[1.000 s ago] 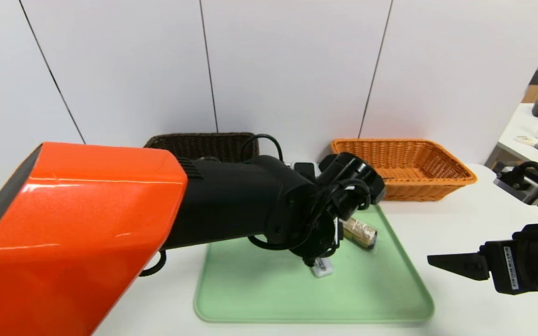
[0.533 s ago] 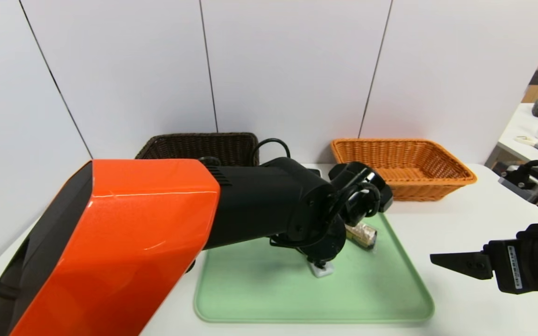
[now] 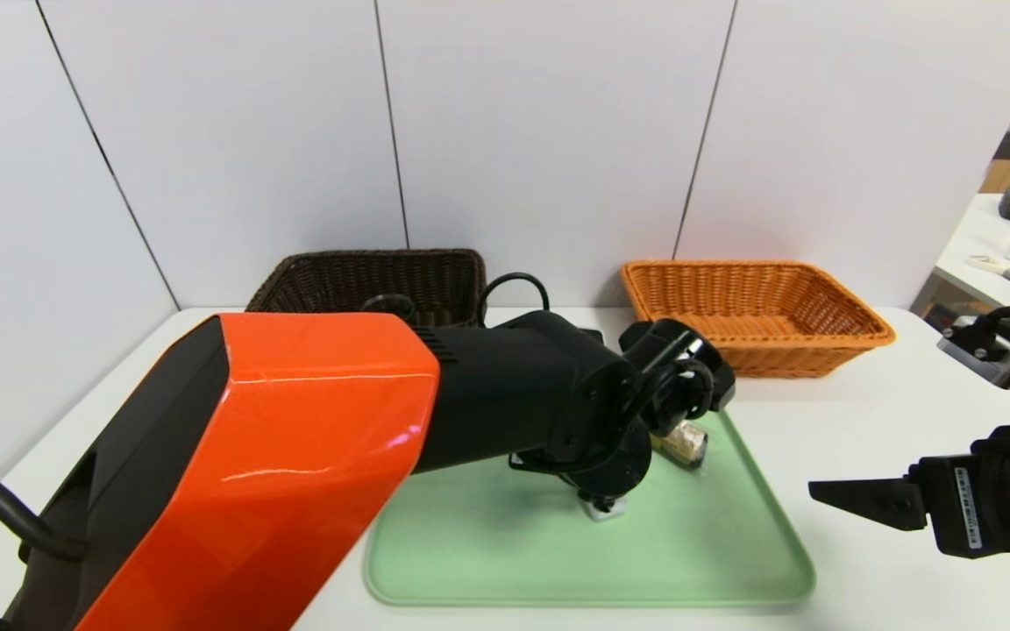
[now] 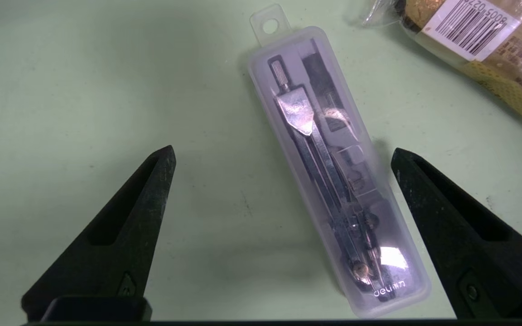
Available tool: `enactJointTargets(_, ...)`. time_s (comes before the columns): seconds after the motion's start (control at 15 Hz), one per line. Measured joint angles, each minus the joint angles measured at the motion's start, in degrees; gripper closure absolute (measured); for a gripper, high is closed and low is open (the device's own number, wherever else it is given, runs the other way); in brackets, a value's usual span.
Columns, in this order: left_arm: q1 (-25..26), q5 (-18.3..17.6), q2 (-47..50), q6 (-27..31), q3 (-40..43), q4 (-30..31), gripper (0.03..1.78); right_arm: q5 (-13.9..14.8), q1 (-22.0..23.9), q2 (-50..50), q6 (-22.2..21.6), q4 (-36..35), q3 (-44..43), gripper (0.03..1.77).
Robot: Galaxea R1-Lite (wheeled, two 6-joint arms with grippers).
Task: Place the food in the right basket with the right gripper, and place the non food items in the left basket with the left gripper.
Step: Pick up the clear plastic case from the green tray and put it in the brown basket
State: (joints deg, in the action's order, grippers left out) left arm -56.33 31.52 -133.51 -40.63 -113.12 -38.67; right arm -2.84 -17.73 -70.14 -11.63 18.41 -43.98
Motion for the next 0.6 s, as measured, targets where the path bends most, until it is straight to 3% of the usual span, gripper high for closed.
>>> enactJointTargets(0.53,-0.02,-0.05,-0.33,0.23,0.00,0.06,0.12,0.00,0.00,0.13,0.09,-1.00,0.05,0.10)
enactJointTargets(0.6,-0.02,-0.07,-0.39,0.32,0.00,0.04,0.22,-0.02,0.01,0.16,0.06,-1.00,0.05,0.10)
